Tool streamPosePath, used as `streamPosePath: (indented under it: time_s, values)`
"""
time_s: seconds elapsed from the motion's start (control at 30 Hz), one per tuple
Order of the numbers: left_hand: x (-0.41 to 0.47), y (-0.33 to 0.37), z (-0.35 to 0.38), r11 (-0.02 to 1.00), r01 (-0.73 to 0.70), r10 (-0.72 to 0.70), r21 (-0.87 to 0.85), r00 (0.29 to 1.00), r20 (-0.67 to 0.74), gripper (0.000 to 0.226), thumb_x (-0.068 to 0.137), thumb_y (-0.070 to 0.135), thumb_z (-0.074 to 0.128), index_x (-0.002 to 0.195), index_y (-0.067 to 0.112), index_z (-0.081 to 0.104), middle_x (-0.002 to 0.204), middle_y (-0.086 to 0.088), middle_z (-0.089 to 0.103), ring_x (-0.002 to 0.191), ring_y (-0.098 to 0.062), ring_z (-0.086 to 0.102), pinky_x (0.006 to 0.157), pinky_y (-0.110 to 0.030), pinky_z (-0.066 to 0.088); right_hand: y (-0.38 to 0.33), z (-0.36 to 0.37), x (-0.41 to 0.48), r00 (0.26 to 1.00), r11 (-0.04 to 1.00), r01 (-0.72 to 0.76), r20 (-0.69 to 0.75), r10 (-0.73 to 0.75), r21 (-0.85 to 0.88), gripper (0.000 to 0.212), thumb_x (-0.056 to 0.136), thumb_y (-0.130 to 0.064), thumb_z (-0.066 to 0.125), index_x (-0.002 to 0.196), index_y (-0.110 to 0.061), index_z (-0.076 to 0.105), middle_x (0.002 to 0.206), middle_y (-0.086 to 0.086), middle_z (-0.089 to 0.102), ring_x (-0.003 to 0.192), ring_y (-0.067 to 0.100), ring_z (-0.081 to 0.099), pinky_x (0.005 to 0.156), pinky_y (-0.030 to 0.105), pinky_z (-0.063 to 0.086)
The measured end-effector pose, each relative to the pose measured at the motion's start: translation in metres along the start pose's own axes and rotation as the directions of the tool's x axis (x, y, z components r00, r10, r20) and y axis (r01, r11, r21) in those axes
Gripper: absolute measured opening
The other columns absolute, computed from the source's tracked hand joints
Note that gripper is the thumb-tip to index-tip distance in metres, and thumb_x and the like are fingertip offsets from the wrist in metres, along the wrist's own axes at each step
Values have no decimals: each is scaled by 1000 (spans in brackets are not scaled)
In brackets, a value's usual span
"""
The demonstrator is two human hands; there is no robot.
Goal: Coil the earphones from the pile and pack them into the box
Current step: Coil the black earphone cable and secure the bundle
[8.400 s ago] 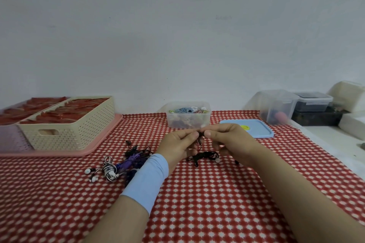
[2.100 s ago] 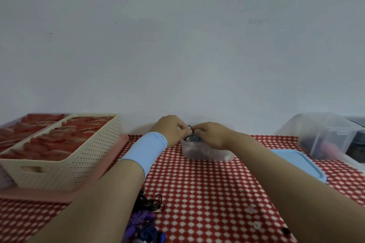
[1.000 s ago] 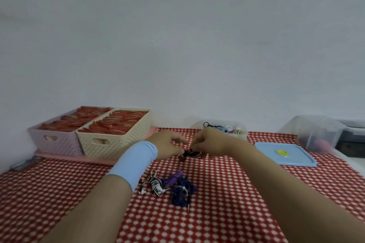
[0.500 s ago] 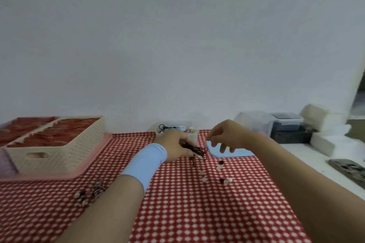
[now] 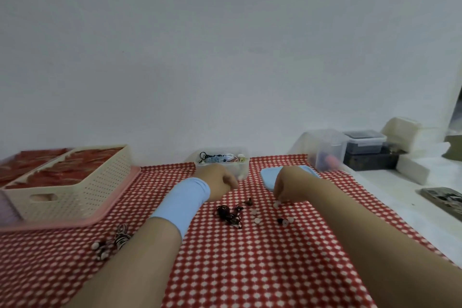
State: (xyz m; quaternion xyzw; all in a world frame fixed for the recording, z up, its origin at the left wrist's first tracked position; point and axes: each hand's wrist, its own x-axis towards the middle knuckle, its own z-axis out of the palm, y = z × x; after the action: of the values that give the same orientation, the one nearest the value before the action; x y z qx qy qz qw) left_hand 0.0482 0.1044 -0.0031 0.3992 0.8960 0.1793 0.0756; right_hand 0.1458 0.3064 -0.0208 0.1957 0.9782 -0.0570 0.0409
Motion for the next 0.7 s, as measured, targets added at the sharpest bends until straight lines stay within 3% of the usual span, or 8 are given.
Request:
streamPosePath:
  time_s: [0.1, 0.2, 0.27, 0.33, 0.4, 0.47, 0.6, 0.7]
  values:
    - [9, 8, 19, 1000, 7, -7, 19, 1000, -8, 23, 92, 24, 64, 111, 33, 73, 124, 11, 67, 112, -10, 61, 106, -30, 44, -2, 0, 2, 999, 999, -31, -11, 31, -41, 33, 85, -27, 67, 117, -18, 73, 112, 4, 73, 104, 29, 66, 99, 48, 51]
    - [15, 13, 39, 999, 42, -41, -33, 998, 44, 35, 83, 39, 73, 117, 30, 71, 125, 9, 66, 111, -12, 60, 105, -32, 45, 1, 6, 5, 998, 998, -55, -15, 55, 23, 30, 86, -27, 73, 114, -18, 76, 114, 3, 73, 106, 24, 65, 102, 40, 50]
    - [16, 13, 48, 997, 49, -46, -52, 998, 53, 37, 77, 41, 78, 112, 31, 74, 117, 11, 69, 104, -11, 62, 99, -34, 50, 2, 10, 7, 996, 980, -19, -81, 35, 196, 20, 86, -18, 74, 105, -19, 80, 106, 0, 76, 96, 16, 68, 93, 30, 54]
    - [19, 9, 52, 996, 36, -34, -87, 999, 23, 27, 77, 36, 80, 103, 29, 77, 106, 11, 72, 96, -10, 64, 95, -35, 53, -3, 10, 7, 988, 908, 53, -154, 13, 417, 18, 87, -9, 71, 98, -21, 80, 93, -2, 77, 77, 11, 72, 75, 22, 58]
    - [19, 3, 54, 980, 31, -39, -198, 999, -37, 20, 83, 28, 76, 103, 25, 77, 105, 7, 72, 94, -10, 65, 91, -30, 52, -12, 11, 6, 973, 832, 122, -233, 9, 541, 23, 88, -5, 68, 98, -23, 78, 82, -3, 74, 61, 12, 71, 62, 20, 57]
    - [17, -4, 53, 946, 26, -63, -324, 992, -105, 21, 90, 25, 69, 110, 23, 74, 108, 5, 72, 94, -9, 65, 86, -22, 47, -23, 14, 6, 959, 777, 162, -282, 21, 608, 23, 88, -5, 66, 98, -22, 79, 76, -5, 72, 53, 13, 66, 59, 22, 57]
    - [7, -14, 53, 901, -27, -68, -432, 977, -201, 26, 100, 24, 54, 120, 22, 70, 111, 5, 72, 95, -6, 62, 86, -17, 41, -38, 27, 3, 962, 667, 173, -268, 41, 725, 11, 91, -13, 69, 92, -13, 80, 58, -13, 67, 46, 8, 59, 47, 14, 44]
    - [2, -19, 60, 849, -50, -77, -526, 973, -216, 29, 103, 20, 46, 123, 23, 67, 94, 12, 74, 82, -4, 65, 78, -13, 45, -43, 34, -4, 964, 590, 171, -258, 66, 789, 11, 94, -15, 69, 87, -13, 78, 60, -11, 69, 42, 4, 56, 45, 13, 42]
